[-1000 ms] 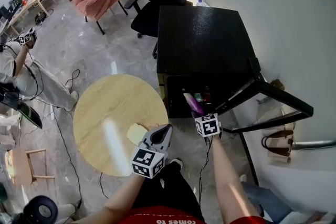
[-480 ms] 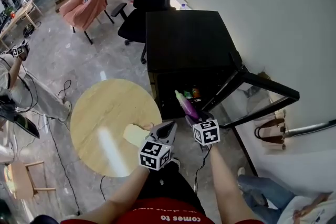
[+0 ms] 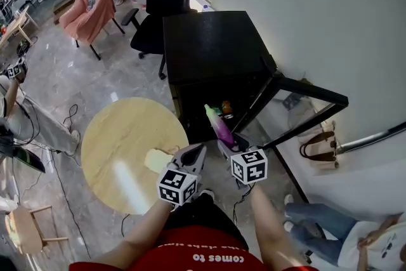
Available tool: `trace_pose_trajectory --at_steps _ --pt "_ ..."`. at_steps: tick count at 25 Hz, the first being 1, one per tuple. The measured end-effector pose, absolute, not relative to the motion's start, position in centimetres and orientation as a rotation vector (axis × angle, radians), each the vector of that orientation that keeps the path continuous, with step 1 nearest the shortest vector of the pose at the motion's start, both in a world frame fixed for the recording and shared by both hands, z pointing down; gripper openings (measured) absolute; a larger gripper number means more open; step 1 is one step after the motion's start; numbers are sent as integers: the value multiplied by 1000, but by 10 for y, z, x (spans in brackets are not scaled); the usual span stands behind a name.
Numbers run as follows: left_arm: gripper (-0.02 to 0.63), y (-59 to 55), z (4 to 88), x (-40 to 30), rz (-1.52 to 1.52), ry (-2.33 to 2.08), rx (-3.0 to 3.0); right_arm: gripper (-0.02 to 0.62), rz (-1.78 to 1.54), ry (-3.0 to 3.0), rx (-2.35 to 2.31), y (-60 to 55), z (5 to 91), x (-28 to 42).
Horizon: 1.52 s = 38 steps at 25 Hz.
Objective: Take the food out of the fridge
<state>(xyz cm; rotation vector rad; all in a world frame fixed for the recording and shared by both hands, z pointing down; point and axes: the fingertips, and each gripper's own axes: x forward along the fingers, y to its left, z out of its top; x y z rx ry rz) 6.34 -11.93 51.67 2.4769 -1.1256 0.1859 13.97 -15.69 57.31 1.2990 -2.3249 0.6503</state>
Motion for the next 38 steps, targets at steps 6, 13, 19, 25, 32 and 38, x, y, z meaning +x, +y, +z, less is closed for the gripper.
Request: trace_pose_trajectory --at_steps 6,13,19,25,32,38 --pt "6 -108 487 53 109 -1107 2519 221 597 -2426 1401 -128 519 123" --pt "6 -87 447 37 8 -1090 2587 221 579 -2539 1428 -96 479 102" --pt "6 -74 427 25 -21 -1074 2613 221 709 -2670 1449 -81 451 93" --pt "6 -61 419 26 -11 -1067 2664 221 672 -2701 1474 -70 439 93" --pt "6 -52 409 32 -9 -1062 2707 221 565 -2691 1487 -59 427 91" --pt "6 -48 407 33 -15 -1065 2719 221 514 -2681 1505 -52 422 92"
